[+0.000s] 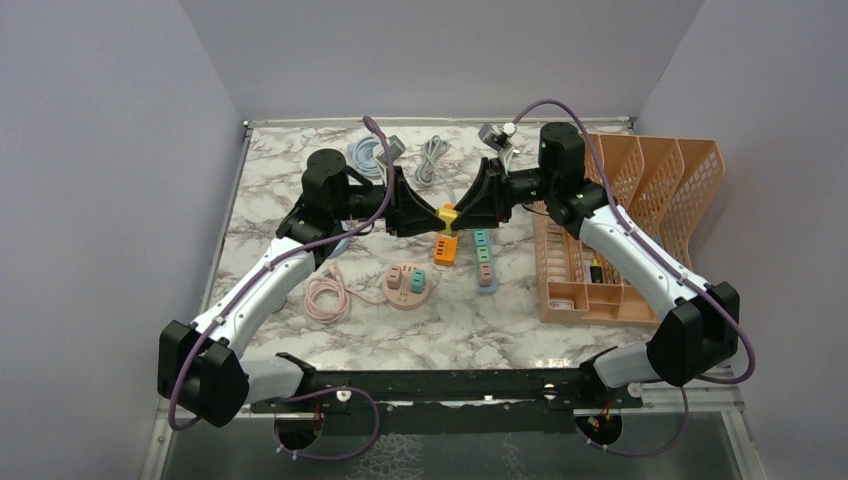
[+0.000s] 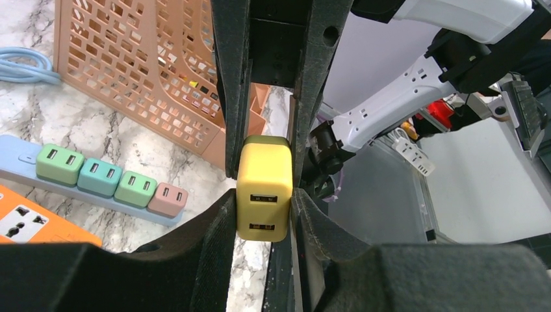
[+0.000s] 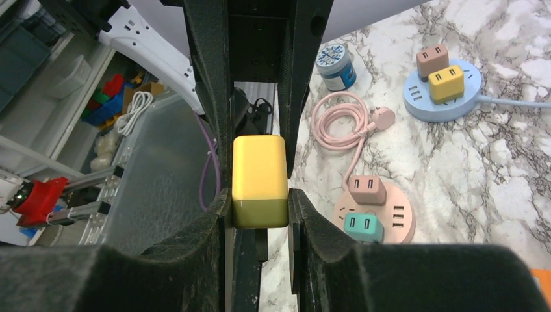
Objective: Insert the plug
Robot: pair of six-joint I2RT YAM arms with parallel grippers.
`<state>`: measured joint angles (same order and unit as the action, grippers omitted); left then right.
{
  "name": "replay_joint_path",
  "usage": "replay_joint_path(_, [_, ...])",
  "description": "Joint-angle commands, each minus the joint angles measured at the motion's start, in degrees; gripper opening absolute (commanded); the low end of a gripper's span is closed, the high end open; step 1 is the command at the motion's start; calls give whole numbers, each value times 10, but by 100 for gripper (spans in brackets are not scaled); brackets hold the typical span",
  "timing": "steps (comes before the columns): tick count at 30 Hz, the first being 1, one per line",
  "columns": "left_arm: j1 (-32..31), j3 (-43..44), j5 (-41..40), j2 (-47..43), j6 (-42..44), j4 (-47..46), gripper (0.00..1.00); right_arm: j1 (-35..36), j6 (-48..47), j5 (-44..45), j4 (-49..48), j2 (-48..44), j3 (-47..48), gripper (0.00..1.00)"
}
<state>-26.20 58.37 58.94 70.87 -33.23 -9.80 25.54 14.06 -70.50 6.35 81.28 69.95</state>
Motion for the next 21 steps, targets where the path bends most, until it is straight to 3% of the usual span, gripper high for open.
replay_joint_path(1, [-11,9,33,15,12,10,36,3,-5,54,-12,9,25,11])
replay_joint_path(7, [-14,9,35,21,17,8,38,3,1,52,-12,13,29,16])
replay_joint_path(12, [-14,6,14,24,26,9,16,3,2,79,-16,6,21,22])
replay_joint_path(15, [-13,7,-19,25,48,33,1,3,4,145,-25,-12,6,35])
replay_joint_path(21, [-1,9,-106,32,81,98,0,3,22,327,-59,-81,-47,55])
